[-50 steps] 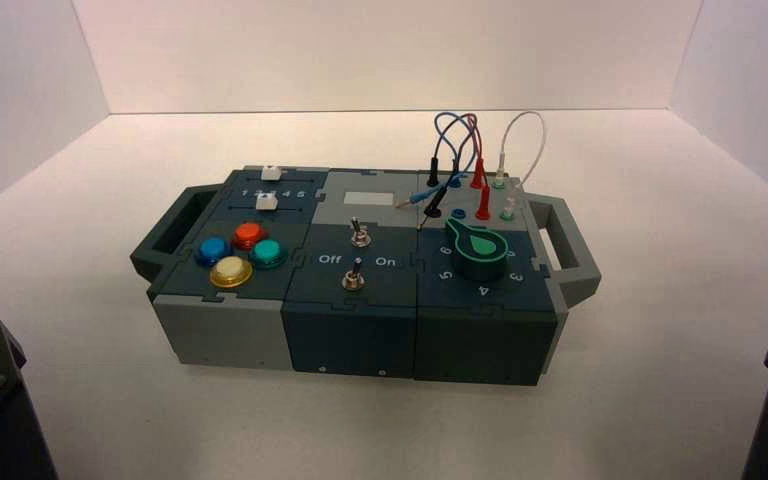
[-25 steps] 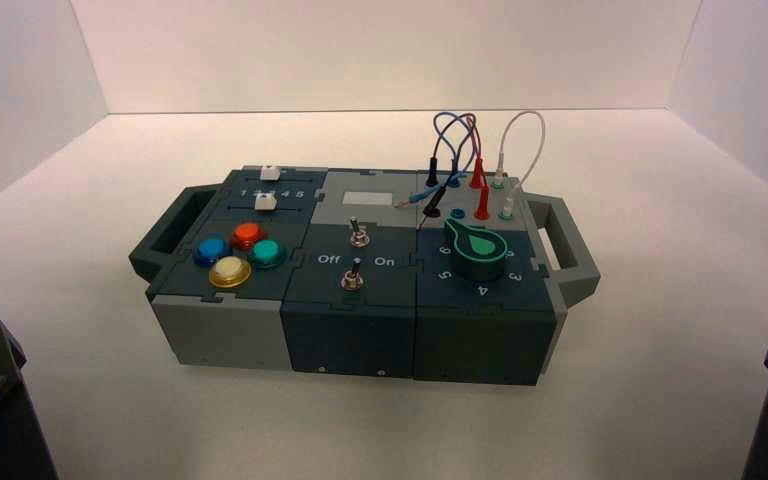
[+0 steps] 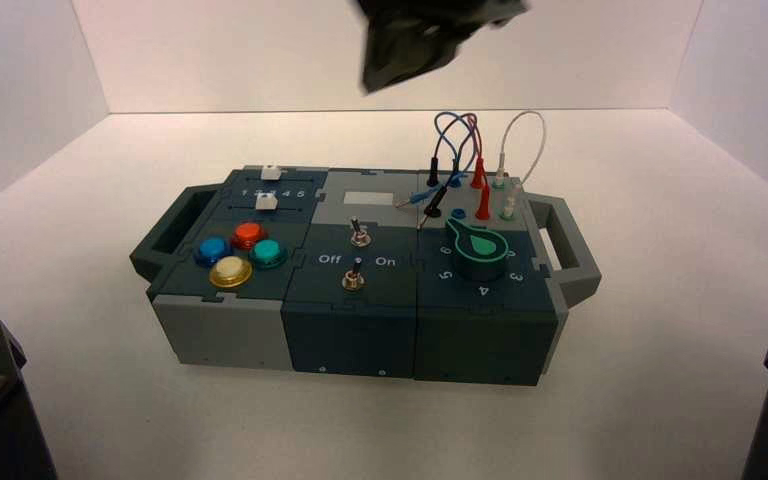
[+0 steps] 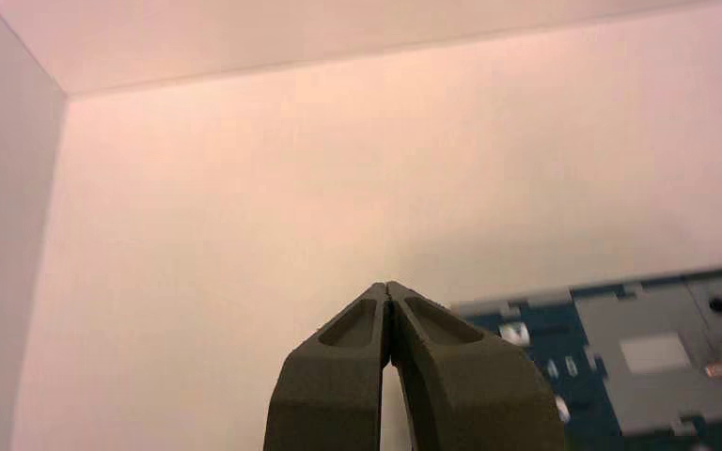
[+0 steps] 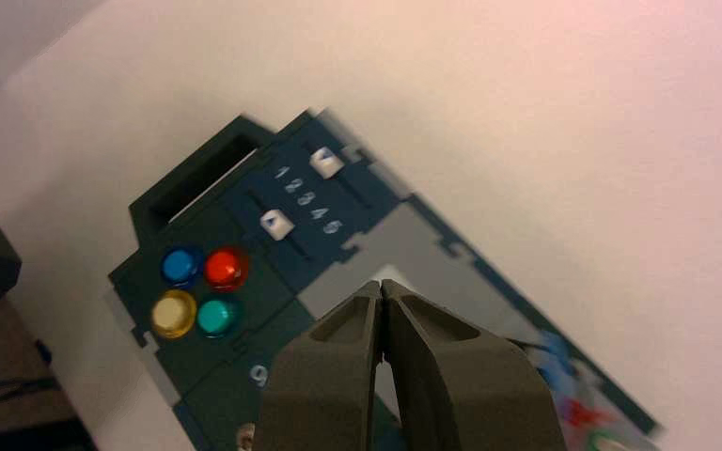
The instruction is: Push the blue button with the right gripper.
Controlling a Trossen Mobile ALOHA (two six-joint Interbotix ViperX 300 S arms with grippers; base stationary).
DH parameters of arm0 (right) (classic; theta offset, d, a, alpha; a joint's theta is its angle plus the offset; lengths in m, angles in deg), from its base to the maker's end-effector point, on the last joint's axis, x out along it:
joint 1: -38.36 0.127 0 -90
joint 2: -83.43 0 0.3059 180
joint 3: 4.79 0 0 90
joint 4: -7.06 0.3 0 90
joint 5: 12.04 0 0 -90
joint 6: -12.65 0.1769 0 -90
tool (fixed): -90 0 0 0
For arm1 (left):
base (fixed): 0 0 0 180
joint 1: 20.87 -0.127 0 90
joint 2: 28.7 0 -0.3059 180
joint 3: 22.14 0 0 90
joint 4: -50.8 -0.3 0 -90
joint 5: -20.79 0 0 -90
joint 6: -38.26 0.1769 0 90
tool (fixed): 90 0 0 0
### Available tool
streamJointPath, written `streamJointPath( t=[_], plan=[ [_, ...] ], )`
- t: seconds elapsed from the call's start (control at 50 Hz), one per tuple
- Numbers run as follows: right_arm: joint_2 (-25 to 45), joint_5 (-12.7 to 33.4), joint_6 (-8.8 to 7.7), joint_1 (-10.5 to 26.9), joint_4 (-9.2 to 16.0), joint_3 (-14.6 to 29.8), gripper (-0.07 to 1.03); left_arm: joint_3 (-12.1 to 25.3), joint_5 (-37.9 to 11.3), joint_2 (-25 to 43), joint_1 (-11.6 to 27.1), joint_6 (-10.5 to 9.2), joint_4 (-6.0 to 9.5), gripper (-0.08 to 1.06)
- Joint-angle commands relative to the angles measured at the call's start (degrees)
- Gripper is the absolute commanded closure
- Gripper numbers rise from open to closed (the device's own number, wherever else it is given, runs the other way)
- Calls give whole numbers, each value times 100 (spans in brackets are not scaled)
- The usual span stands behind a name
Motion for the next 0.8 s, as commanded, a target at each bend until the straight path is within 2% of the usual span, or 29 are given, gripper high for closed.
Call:
streamJointPath(
  t=[0.02, 0.3, 0.52, 0.66, 0.8],
  plan=[
    [352, 70, 9, 316, 35, 448, 99, 272, -343, -18, 53, -18, 62, 101],
    [1107, 378, 9, 870, 193, 976, 99, 343, -1450, -149, 53, -18, 70, 101],
    [1468, 519, 9, 1195, 352, 1292, 99, 176, -1547, -141, 35, -18, 18, 101],
    [1740, 694, 9, 1406, 378, 1573, 99, 123, -1591, -123, -132, -26, -18, 101],
    [1969, 782, 9, 1450, 422, 1731, 99, 114, -1608, -114, -185, -18, -18, 101]
  ],
)
